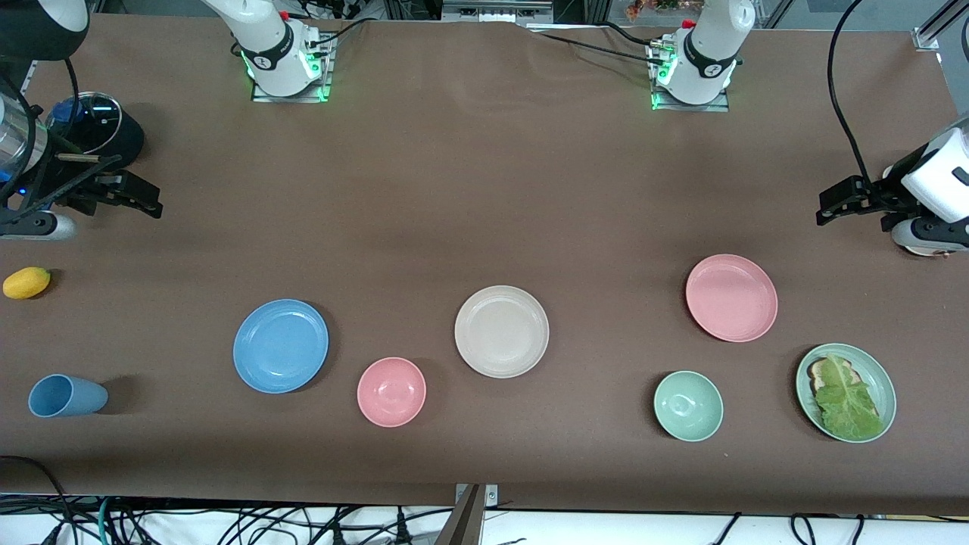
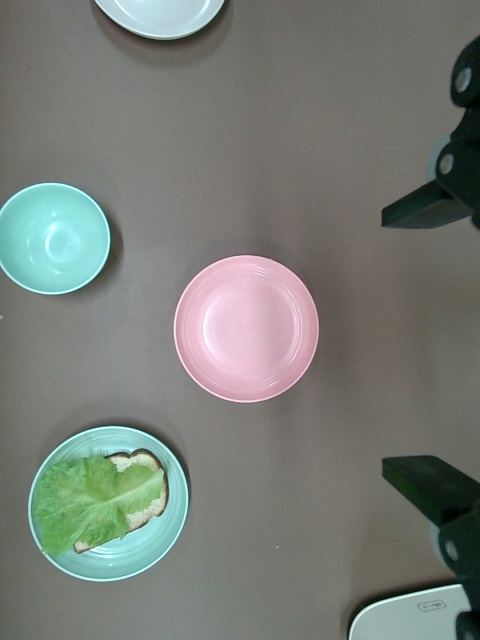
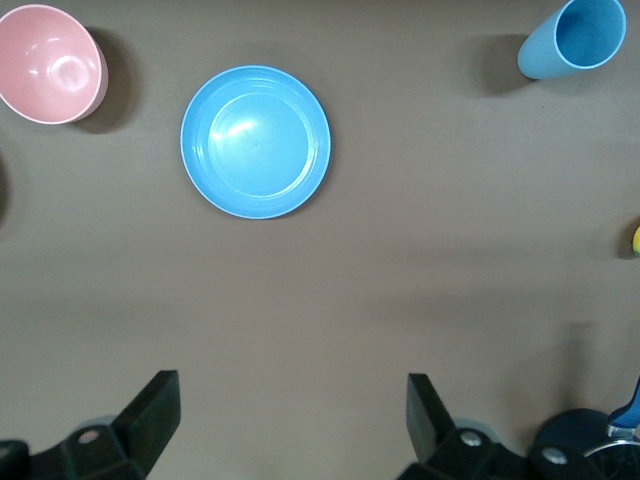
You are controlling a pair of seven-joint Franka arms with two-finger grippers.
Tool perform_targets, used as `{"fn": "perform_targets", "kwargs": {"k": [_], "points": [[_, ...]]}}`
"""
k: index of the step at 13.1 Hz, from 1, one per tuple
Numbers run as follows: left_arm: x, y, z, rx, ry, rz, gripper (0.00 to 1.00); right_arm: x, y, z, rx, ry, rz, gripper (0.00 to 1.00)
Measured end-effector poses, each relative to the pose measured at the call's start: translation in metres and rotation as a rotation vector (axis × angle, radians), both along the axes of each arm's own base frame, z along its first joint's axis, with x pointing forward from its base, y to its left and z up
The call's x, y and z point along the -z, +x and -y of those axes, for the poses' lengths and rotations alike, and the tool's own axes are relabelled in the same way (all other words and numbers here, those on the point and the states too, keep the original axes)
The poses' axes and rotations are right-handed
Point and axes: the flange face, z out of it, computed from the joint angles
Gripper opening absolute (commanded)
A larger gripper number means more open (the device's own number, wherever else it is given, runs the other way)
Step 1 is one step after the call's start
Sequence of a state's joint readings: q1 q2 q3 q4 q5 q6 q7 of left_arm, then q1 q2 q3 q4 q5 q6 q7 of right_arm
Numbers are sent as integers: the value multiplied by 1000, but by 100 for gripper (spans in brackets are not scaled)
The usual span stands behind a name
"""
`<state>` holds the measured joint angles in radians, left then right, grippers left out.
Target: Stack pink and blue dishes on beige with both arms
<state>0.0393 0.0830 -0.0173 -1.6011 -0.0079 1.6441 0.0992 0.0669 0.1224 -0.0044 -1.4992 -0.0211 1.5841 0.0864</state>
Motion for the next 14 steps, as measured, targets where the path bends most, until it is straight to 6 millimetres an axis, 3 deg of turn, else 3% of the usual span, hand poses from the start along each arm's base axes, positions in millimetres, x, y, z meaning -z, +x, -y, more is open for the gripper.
{"fn": "perform_targets", "kwargs": {"k": [10, 14], "points": [[0, 0, 0, 0, 0, 0, 100, 1, -1, -8, -13, 1, -1, 100], [0, 0, 0, 0, 0, 0, 100, 11, 0, -13, -23, 3, -26, 100]]}}
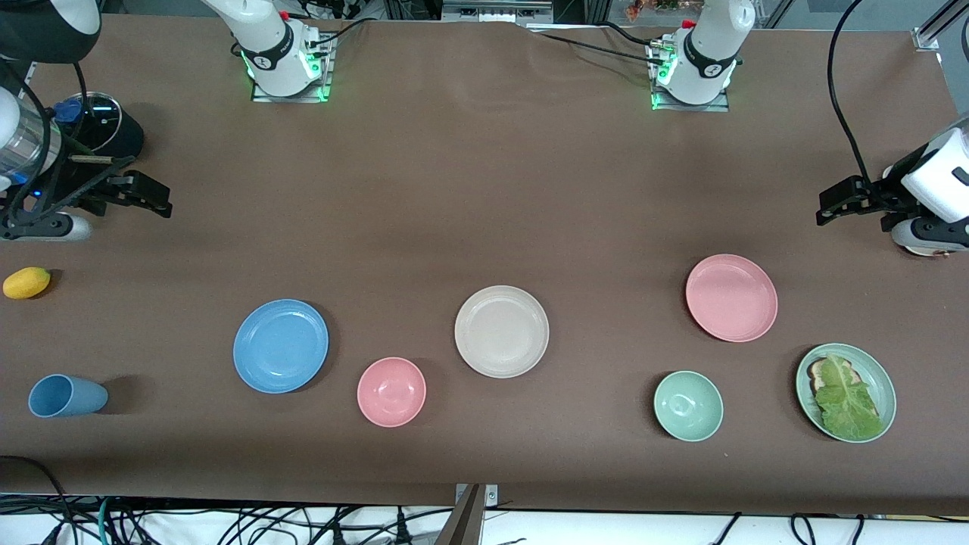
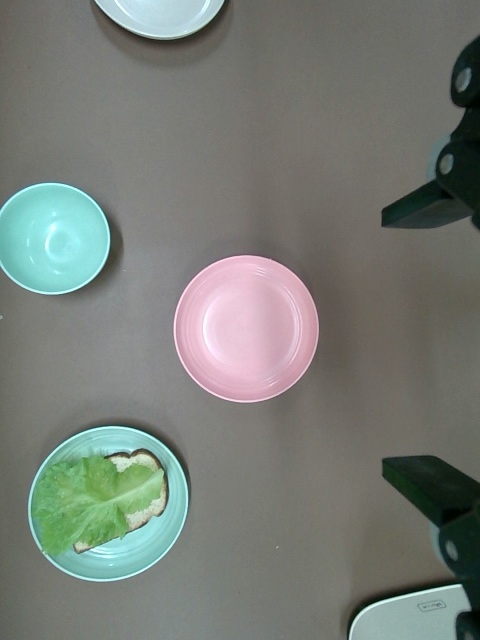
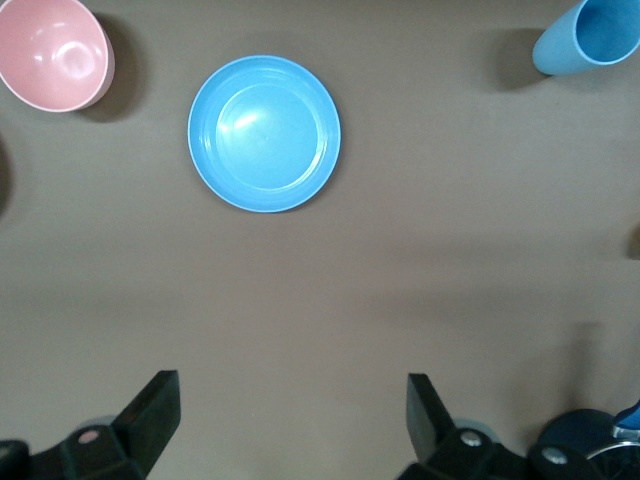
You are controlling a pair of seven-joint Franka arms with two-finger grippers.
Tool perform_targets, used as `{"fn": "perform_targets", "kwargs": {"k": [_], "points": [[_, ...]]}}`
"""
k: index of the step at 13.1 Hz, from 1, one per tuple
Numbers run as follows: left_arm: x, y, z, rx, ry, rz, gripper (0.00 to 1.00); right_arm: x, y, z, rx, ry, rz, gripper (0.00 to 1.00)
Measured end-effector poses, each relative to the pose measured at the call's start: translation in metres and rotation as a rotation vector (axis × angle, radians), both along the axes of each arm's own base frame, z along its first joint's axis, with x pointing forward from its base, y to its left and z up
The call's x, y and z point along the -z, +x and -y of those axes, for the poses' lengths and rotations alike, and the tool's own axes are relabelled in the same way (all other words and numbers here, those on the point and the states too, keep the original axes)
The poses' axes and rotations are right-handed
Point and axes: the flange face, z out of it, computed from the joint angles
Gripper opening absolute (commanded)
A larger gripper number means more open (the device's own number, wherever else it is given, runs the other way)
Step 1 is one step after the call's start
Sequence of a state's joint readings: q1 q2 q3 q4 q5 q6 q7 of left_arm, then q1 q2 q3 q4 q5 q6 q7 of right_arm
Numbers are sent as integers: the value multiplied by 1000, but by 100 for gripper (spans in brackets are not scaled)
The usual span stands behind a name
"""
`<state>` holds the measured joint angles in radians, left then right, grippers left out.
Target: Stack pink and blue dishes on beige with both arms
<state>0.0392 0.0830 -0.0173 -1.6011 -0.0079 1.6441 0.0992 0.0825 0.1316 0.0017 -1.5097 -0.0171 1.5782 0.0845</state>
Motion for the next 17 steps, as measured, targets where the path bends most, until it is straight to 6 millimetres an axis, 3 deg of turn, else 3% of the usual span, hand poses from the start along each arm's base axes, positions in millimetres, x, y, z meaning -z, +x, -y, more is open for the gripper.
{"fn": "perform_targets", "kwargs": {"k": [3, 6, 9, 12, 15, 17], "points": [[0, 0, 0, 0, 0, 0, 100, 18, 1, -21, -35, -3, -54, 100], [0, 0, 0, 0, 0, 0, 100, 37, 6, -30, -48, -7, -87, 100], [0, 0, 0, 0, 0, 0, 100, 38, 4, -48, -77, -8, -88, 100], [0, 0, 0, 0, 0, 0, 100, 37, 5, -51, -80, -9, -82, 100], [0, 0, 0, 0, 0, -1, 100, 44, 24, -51, -87, -34, 8, 100], [0, 0, 0, 0, 0, -1, 100, 36, 32, -47, -84, -41, 64, 100]]}}
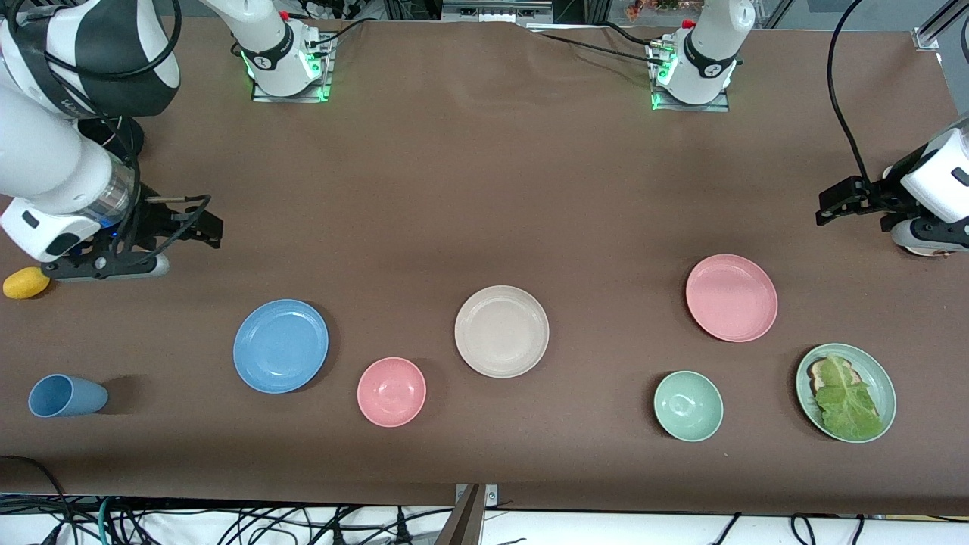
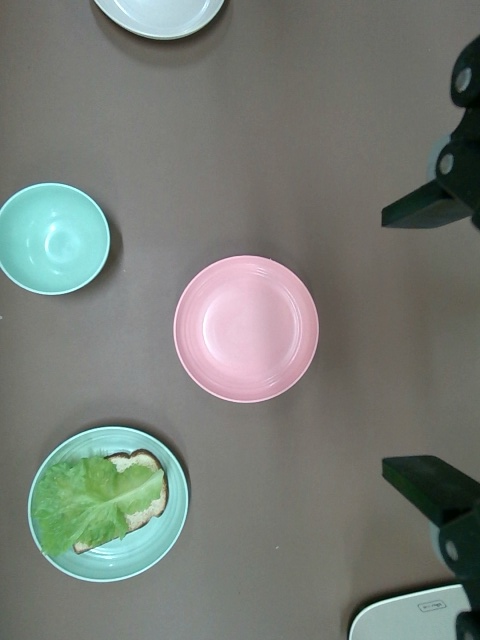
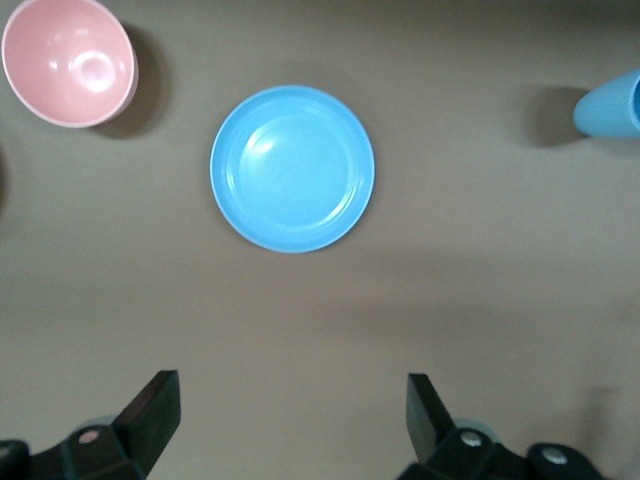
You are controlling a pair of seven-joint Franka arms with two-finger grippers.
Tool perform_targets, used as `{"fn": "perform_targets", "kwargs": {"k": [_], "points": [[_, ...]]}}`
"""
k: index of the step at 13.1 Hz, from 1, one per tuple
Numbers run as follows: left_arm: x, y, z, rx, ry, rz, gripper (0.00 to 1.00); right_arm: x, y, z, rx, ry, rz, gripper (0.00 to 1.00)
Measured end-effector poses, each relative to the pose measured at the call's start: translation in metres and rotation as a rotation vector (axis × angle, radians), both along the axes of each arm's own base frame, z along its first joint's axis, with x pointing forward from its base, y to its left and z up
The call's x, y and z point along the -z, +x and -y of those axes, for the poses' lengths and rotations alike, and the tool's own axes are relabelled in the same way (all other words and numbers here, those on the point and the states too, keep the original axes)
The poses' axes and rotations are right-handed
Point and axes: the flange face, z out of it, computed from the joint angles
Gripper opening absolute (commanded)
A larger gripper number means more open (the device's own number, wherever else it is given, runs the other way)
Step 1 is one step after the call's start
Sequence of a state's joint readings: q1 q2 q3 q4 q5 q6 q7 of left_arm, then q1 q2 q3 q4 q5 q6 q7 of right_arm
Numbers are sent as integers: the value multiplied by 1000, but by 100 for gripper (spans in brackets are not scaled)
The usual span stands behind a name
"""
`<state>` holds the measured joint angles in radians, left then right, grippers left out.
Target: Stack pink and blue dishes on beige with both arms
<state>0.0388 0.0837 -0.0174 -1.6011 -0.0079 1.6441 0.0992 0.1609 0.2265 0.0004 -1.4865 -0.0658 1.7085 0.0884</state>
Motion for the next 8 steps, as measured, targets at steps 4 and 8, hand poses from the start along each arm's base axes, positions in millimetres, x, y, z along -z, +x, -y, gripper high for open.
{"fn": "perform_targets", "kwargs": {"k": [4, 8], "points": [[0, 0, 0, 0, 0, 0, 100, -11, 8, 1, -2, 10, 78, 100], [2, 1, 0, 0, 0, -3, 100, -11, 9, 4, 4, 9, 78, 100]]}}
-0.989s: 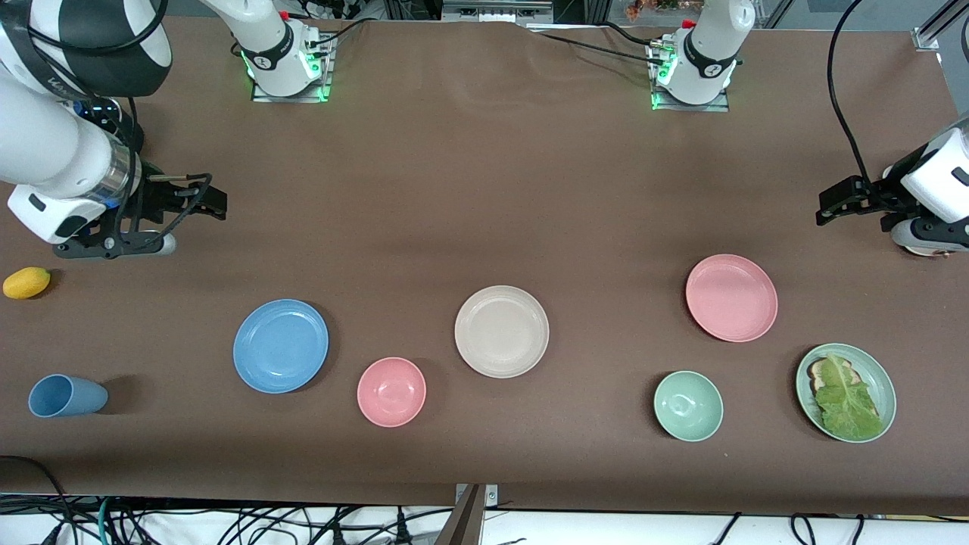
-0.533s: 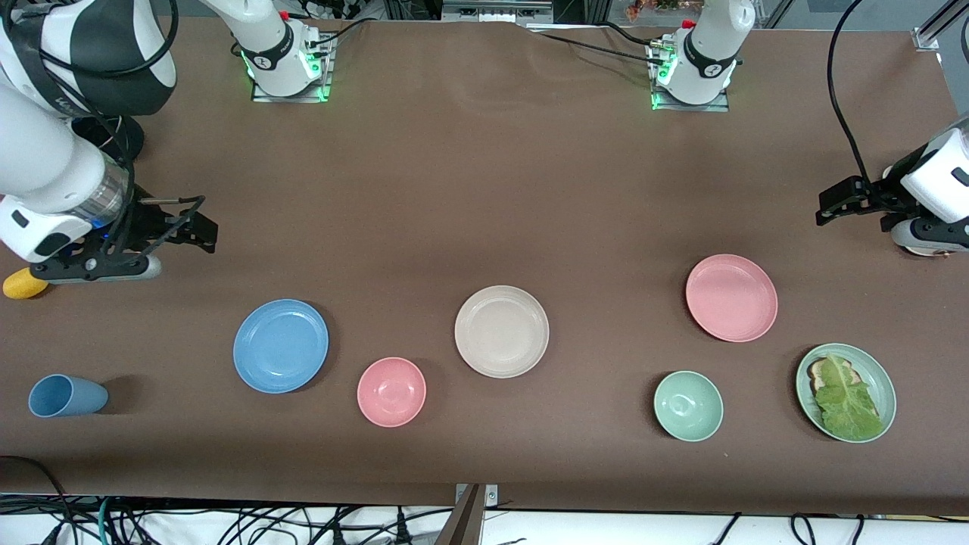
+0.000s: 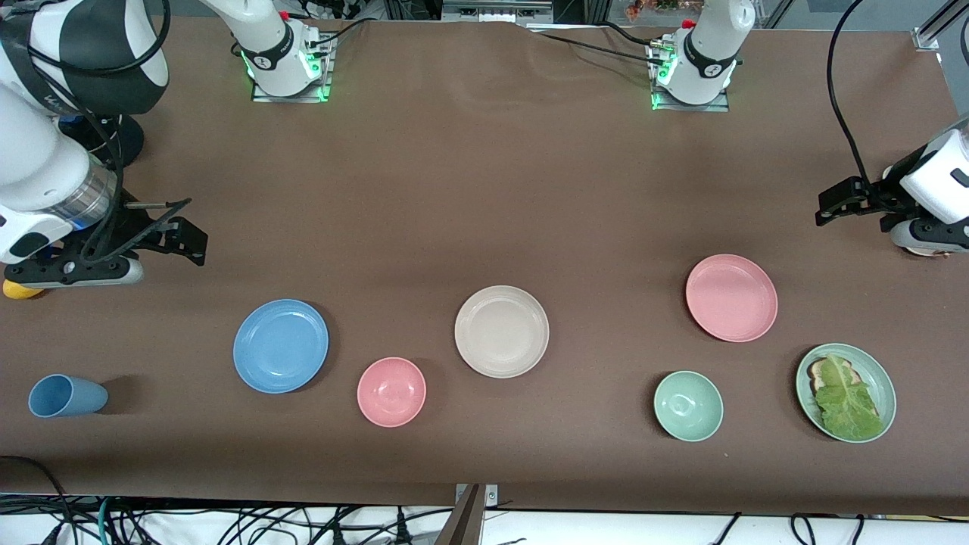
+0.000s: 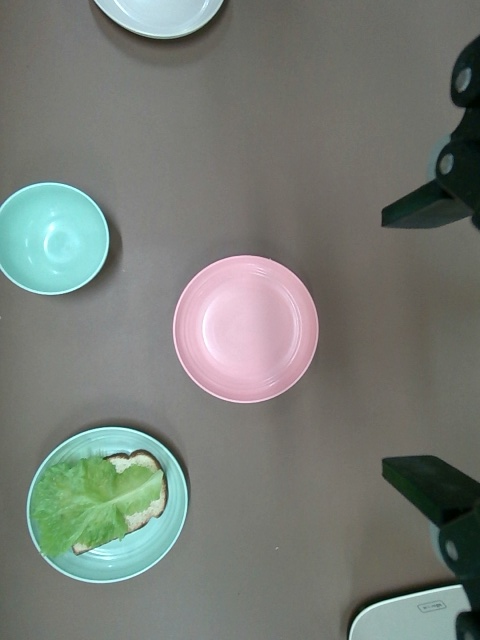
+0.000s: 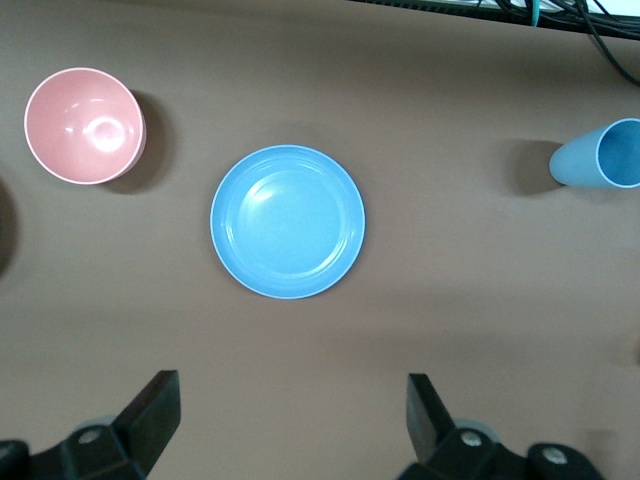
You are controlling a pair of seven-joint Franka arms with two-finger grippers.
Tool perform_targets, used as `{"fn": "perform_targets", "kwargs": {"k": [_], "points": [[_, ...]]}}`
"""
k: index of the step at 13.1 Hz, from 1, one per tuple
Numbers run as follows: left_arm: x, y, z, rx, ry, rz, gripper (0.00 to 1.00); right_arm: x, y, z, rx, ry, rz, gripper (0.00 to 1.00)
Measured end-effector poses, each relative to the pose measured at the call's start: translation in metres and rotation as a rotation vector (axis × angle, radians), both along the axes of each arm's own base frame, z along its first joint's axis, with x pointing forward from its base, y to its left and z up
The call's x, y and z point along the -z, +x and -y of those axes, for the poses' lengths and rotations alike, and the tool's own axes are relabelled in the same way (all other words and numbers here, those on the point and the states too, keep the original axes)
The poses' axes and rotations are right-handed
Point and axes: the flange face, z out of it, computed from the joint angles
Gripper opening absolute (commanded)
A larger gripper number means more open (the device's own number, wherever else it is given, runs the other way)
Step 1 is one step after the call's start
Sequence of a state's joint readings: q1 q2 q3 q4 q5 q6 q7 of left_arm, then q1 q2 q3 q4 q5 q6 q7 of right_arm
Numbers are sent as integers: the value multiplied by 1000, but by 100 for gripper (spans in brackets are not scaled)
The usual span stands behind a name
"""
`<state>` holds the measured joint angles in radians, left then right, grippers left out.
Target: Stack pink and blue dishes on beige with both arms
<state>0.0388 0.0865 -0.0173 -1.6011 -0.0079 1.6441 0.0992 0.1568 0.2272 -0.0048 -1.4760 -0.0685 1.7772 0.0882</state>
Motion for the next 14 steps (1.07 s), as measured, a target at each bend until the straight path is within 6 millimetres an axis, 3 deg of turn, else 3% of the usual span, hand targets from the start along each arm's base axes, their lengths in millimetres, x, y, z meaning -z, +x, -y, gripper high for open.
{"fn": "perform_targets", "kwargs": {"k": [4, 8, 14], "points": [[3, 1, 0, 0, 0, -5, 100, 4, -6, -5, -7, -6, -52, 100], [6, 2, 0, 0, 0, -10, 100, -9, -16, -3, -5, -12, -83, 100], [9, 4, -1, -2, 0, -16, 100, -15, -14, 15, 26, -12, -74, 100]]}}
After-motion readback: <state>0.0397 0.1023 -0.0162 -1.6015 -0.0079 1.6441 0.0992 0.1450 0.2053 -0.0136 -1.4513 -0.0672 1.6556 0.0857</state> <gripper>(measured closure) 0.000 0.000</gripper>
